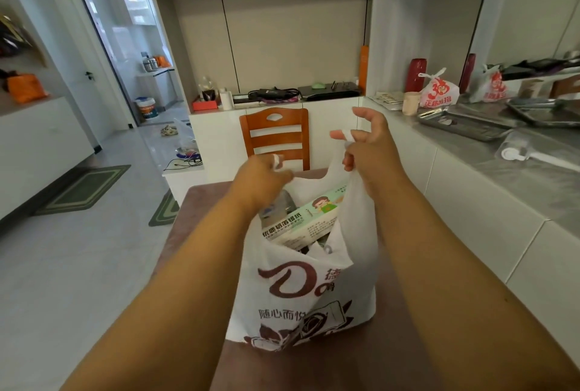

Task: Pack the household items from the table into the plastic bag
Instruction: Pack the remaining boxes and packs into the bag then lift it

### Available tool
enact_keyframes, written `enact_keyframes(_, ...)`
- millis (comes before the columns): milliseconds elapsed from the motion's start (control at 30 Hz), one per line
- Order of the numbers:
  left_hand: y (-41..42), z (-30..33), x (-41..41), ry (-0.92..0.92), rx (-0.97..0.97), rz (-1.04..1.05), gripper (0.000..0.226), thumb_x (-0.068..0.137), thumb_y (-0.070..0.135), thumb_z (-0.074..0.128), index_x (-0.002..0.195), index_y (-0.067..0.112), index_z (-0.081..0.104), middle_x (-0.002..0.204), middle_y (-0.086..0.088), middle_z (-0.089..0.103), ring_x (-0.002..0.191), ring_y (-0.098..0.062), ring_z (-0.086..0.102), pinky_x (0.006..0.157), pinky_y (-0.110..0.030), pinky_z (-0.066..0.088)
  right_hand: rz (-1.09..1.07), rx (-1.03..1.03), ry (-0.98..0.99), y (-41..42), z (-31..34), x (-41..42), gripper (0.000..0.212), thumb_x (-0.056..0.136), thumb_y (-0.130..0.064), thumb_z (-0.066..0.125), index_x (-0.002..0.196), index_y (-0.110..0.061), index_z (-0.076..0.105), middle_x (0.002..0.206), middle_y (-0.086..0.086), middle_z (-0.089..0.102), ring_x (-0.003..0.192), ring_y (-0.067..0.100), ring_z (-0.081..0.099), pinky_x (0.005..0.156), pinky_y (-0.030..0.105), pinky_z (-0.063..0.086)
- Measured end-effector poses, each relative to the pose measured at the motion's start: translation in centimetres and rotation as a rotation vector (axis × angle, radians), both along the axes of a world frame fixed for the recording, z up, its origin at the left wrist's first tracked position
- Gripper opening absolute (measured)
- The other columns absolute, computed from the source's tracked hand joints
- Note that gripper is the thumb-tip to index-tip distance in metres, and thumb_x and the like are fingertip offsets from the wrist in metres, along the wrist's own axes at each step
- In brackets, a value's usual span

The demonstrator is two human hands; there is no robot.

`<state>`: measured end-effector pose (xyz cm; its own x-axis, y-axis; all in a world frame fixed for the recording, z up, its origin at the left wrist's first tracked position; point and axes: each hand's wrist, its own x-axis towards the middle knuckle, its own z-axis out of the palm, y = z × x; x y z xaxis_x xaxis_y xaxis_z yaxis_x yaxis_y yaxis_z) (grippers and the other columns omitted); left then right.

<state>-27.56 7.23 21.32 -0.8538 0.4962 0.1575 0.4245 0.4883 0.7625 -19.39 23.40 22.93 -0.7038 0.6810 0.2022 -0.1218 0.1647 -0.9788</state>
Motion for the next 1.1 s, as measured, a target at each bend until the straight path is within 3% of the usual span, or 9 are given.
enact_keyframes(167, 0.0, 3.6, 0.2, -0.134, 0.278, 0.081, 0.026, 0.093, 0.028, 0.056, 0.109, 0.009, 0.066, 0.089, -0.012, 0.064, 0.059, -0.016, 0.047, 0.061, -0.027, 0.045, -0.042, 0.032, 0.062, 1.4, 0.8, 0.6, 0.065, 0.086, 0.013, 0.044, 0.132, -0.032, 0.038, 0.13, 0.008, 0.06, 0.078, 0.012, 0.057, 0.049, 0.016, 0.045)
enact_keyframes(300, 0.2, 2.7, 1.4, -0.177, 0.323, 0.035, 0.008, 0.093, 0.024, 0.058, 0.095, 0.019, 0.064, 0.127, -0.016, 0.062, 0.053, -0.014, 0.047, 0.055, -0.026, 0.047, -0.071, 0.07, 0.039, 2.5, -0.1, 1.2, 0.055, 0.088, 0.011, 0.044, 0.125, -0.03, 0.041, 0.122, 0.007, 0.065, 0.084, 0.014, 0.056, 0.052, 0.018, 0.043)
enact_keyframes(500, 0.2, 0.5, 0.4, -0.279, 0.275, 0.144, 0.023, 0.094, 0.025, 0.056, 0.103, 0.006, 0.067, 0.08, -0.009, 0.07, 0.043, -0.01, 0.047, 0.045, -0.019, 0.048, -0.079, 0.116, -0.146, 2.8, -2.5, 1.2, 0.035, 0.092, -0.007, 0.053, 0.121, -0.027, 0.047, 0.125, 0.008, 0.06, 0.093, 0.019, 0.063, 0.075, 0.029, 0.054)
enact_keyframes(600, 0.1, 0.3, 0.0, -0.296, 0.292, 0.21, 0.026, 0.095, 0.026, 0.055, 0.106, 0.005, 0.065, 0.072, -0.006, 0.066, 0.052, -0.014, 0.052, 0.053, -0.022, 0.052, -0.089, 0.162, -0.191, 2.7, -2.3, 0.9, 0.036, 0.092, -0.012, 0.054, 0.123, -0.028, 0.046, 0.128, 0.008, 0.057, 0.107, 0.027, 0.062, 0.061, 0.022, 0.044)
enact_keyframes(700, 0.1, 0.3, -0.2, -0.294, 0.307, 0.242, 0.027, 0.097, 0.026, 0.05, 0.104, 0.007, 0.068, 0.077, -0.006, 0.061, 0.064, -0.016, 0.054, 0.068, -0.027, 0.053, -0.075, 0.209, -0.229, 2.5, -2.2, 0.7, 0.033, 0.092, -0.013, 0.054, 0.121, -0.029, 0.048, 0.127, 0.008, 0.058, 0.104, 0.025, 0.062, 0.058, 0.021, 0.041)
enact_keyframes(767, 0.1, 0.4, -0.2, -0.3, 0.338, 0.279, 0.026, 0.098, 0.026, 0.048, 0.102, 0.01, 0.068, 0.085, -0.006, 0.059, 0.073, -0.018, 0.054, 0.075, -0.031, 0.054, -0.084, 0.224, -0.232, 2.4, -2.0, 0.7, 0.028, 0.093, -0.015, 0.053, 0.116, -0.029, 0.05, 0.125, 0.008, 0.059, 0.098, 0.022, 0.063, 0.06, 0.023, 0.043)
enact_keyframes(900, -0.2, 0.4, -0.3, -0.277, 0.339, 0.288, 0.026, 0.098, 0.029, 0.047, 0.1, 0.012, 0.067, 0.083, -0.004, 0.061, 0.069, -0.016, 0.054, 0.072, -0.03, 0.049, -0.15, 0.241, -0.237, 2.4, -1.7, 1.0, 0.027, 0.092, -0.02, 0.055, 0.118, -0.027, 0.05, 0.127, 0.005, 0.056, 0.109, 0.025, 0.06, 0.077, 0.03, 0.047)
enact_keyframes(1000, -0.3, 0.1, -0.1, -0.302, 0.312, 0.283, 0.029, 0.098, 0.029, 0.048, 0.106, 0.008, 0.067, 0.089, -0.008, 0.066, 0.07, -0.015, 0.056, 0.084, -0.034, 0.051, -0.165, 0.249, -0.288, 2.2, -1.5, 1.3, 0.035, 0.093, -0.02, 0.055, 0.126, -0.024, 0.046, 0.115, -0.001, 0.05, 0.104, 0.023, 0.057, 0.072, 0.028, 0.045)
enact_keyframes(1100, -0.3, 0.2, 0.1, -0.289, 0.326, 0.291, 0.027, 0.098, 0.024, 0.048, 0.103, 0.007, 0.068, 0.08, -0.007, 0.063, 0.067, -0.015, 0.055, 0.079, -0.032, 0.049, -0.18, 0.234, -0.264, 2.1, -1.4, 1.6, 0.033, 0.093, -0.017, 0.055, 0.124, -0.024, 0.048, 0.11, -0.003, 0.048, 0.101, 0.022, 0.059, 0.073, 0.028, 0.05)
